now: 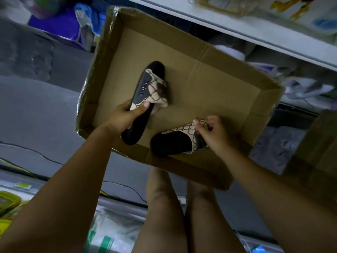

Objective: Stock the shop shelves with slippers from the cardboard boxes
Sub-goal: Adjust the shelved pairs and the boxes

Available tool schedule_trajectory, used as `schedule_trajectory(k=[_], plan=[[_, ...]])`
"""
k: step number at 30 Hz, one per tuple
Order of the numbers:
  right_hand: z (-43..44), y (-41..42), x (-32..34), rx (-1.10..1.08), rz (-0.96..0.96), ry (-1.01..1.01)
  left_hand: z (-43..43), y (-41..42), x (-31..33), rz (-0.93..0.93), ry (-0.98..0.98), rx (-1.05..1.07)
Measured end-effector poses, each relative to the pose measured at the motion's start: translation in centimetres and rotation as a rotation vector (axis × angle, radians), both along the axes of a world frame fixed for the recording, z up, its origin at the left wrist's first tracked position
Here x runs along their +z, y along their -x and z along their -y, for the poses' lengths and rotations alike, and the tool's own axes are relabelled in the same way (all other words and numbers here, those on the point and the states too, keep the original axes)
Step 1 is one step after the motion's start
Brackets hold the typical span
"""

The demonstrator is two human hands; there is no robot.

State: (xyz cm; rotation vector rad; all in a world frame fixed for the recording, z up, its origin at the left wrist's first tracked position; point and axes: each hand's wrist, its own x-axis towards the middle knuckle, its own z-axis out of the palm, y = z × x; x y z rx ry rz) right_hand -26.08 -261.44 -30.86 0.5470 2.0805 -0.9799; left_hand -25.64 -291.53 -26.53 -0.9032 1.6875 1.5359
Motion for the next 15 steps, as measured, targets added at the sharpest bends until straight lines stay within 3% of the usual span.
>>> schedule_trajectory(k=[4,9,12,15], plan=[[0.5,2.5,1.0,0.041,-0.158,-0.005,-1.5,0.3,-1.2,0.121,-0.138,-0.125],[1.3,6.6,1.0,0.146,-0.102,0.144,-3.0,1.2,-1.8,0.336,-0.333,-0.299],[1.4,8.3,-0.2,0.171,0.002,0.216,-3.1,1.7,-2.4,0.309,-0.316,-0.391],[1.3,8.7,-1.3,0.277,0.007,0.164,-2.8,2.4,-2.5,0.224,-0.154,-0.439]])
